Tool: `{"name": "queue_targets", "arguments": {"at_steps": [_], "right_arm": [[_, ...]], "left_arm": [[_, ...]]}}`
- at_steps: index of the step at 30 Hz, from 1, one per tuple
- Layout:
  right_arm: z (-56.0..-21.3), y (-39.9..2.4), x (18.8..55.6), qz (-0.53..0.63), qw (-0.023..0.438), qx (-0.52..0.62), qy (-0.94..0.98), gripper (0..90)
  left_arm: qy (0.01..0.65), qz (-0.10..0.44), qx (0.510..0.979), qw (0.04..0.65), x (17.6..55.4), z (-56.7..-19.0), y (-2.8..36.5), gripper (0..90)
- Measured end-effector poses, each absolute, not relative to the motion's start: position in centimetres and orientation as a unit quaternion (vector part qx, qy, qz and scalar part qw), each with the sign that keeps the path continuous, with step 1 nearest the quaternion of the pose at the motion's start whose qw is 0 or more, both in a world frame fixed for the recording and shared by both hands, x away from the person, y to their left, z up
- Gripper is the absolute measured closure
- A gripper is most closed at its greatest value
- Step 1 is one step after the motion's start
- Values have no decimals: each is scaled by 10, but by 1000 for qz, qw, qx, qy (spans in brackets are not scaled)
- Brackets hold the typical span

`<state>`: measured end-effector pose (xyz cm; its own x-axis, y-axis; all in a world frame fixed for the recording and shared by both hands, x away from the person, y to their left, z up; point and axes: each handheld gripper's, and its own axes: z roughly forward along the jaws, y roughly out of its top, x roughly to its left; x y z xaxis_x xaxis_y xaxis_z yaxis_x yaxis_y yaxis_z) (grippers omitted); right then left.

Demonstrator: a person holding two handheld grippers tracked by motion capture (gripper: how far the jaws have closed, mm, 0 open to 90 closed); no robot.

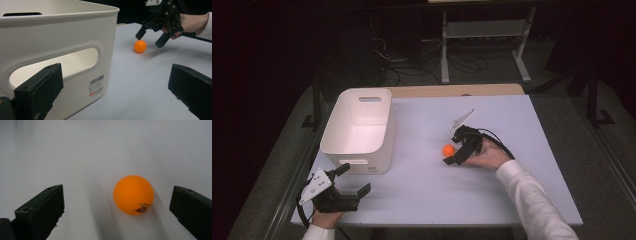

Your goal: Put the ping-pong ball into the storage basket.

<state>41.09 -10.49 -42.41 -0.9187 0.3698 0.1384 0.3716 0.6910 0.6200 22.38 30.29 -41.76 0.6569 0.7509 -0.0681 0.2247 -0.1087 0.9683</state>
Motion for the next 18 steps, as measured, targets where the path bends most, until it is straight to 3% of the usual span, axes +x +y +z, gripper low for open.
{"name": "queue_targets", "arguments": {"at_steps": [9,18], "right_arm": [[-431,-105,417,-335,-2,-207,-919,71],[-435,-108,421,-335,-9,-206,-919,217]], "left_arm": [[343,230,710,570,224,-418,303,0],[343,229,711,570,224,-418,303,0]]}}
